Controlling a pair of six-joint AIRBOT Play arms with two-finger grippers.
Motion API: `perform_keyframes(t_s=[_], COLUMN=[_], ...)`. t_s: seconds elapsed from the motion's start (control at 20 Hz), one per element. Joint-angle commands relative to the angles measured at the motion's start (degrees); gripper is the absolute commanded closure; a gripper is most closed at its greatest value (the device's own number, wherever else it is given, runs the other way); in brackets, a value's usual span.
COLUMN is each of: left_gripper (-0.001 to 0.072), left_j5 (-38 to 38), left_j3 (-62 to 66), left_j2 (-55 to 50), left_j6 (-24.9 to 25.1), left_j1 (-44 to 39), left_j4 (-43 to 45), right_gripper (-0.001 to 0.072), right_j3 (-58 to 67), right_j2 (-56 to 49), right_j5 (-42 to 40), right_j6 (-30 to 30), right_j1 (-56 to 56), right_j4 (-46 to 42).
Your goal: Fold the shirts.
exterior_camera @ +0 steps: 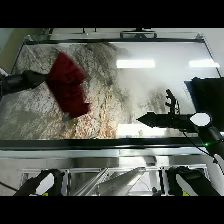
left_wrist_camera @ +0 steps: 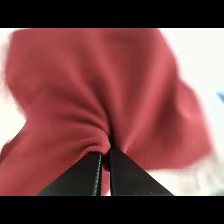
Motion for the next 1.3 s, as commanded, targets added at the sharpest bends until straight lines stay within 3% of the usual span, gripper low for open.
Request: perform_keyframes(t_s=[0.0, 0.1, 0.3, 0.35, 0.4, 0.45, 0.75, 0.95, 1.15, 1.2, 1.25], left_gripper=[0.0686, 0.0686, 0.0663, 0.0363, 0.0078, -0.0006, -0.0003, -0.0002, -0.0001, -0.0001, -0.0001], left_j5=[5.57, 4.87, -1.57, -3.21, -4.48, -5.92, -14.08, -5.62, 4.94, 5.49, 5.53], left_j3=[5.14, 5.11, 5.07, 5.09, 5.09, 5.18, 3.1, -16.06, -28.48, -29.55, -30.29], left_j2=[2.36, 0.17, -8.66, -11.08, -12.96, -14.32, -12.9, -5.25, -3.23, -4.33, -5.88], left_j6=[-6.05, -7.52, -7.3, -7.3, -7.32, -7.26, -7.08, -4.48, 1.57, 3.19, 4.09], left_j1=[-15.65, -18.97, -22.82, -23.74, -24.28, -24.26, -16.24, -6.4, 1.73, 2.73, 3.56], left_j4=[9.05, 13.33, 13.0, 12.94, 12.92, 12.94, 21.81, 21.88, 19.63, 18.69, 18.51], right_gripper=[0.0696, 0.0696, 0.0688, 0.0625, 0.0365, 0.0153, 0.0134, 0.0141, 0.0145, 0.0175, 0.032], right_j3=[0.09, 0.09, 0.07, 0.07, 0.07, 0.07, 0.07, 0.74, 9.01, 11.47, 14.08], right_j2=[0.04, 0.02, 0.02, 0.02, 0.0, 0.02, -3.89, -15.72, -32.24, -35.74, -38.82], right_j5=[1.62, 2.71, 2.43, 2.03, 1.77, 1.53, -1.09, -13.2, -14.25, -12.63, -10.23], right_j6=[-2.8, -3.13, -6.97, -7.96, -8.52, -9.16, -14.08, -22.86, -24.09, -24.09, -24.09], right_j1=[-1.77, -4.2, -8.26, -8.85, -9.35, -9.51, -4.76, 8.22, 12.2, 12.2, 12.2], right_j4=[0.2, 0.2, 0.2, 0.2, 0.2, 0.2, 1.77, 10.45, 11.91, 11.93, 11.67])
